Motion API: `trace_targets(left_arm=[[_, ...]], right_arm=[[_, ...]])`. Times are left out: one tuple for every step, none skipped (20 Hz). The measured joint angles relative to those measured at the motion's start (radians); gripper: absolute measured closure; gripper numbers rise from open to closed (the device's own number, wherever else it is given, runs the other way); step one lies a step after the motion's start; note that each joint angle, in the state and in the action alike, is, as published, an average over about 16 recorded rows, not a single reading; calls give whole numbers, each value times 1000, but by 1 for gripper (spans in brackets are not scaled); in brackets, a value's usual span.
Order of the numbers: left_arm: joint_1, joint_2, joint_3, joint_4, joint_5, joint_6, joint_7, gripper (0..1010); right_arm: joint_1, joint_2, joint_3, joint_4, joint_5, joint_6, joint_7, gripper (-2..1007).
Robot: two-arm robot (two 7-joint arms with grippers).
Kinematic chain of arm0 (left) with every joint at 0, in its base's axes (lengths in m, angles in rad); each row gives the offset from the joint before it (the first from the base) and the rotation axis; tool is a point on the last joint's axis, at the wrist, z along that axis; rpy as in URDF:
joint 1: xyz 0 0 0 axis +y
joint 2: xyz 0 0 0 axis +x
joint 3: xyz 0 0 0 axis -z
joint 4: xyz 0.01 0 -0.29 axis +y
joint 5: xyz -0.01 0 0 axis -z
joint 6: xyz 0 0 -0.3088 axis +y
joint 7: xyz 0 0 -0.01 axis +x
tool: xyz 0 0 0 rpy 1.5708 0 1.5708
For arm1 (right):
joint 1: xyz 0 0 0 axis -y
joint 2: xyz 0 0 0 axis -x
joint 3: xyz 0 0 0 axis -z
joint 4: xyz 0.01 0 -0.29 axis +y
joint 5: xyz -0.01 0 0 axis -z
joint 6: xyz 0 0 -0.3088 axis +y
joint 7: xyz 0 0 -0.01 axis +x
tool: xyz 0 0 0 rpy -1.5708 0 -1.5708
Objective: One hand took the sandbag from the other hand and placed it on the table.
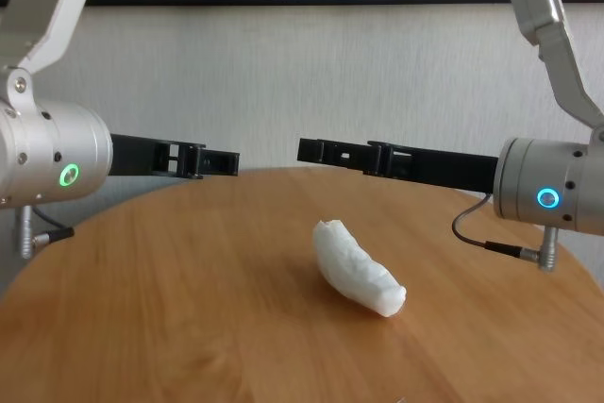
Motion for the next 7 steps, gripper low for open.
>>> trace_targets(left_arm=[[0,0,0,0,0,0,0,10],[0,0,0,0,0,0,0,10],[0,0,0,0,0,0,0,10],[0,0,0,0,0,0,0,10],[0,0,0,0,0,0,0,10],[0,0,0,0,0,0,0,10],[0,0,0,0,0,0,0,10]], right_arm=[[0,0,0,0,0,0,0,4],[0,0,0,0,0,0,0,4],[0,0,0,0,0,0,0,4],[0,0,0,0,0,0,0,4],[0,0,0,0,0,0,0,4],[0,0,0,0,0,0,0,4],[0,0,0,0,0,0,0,4]])
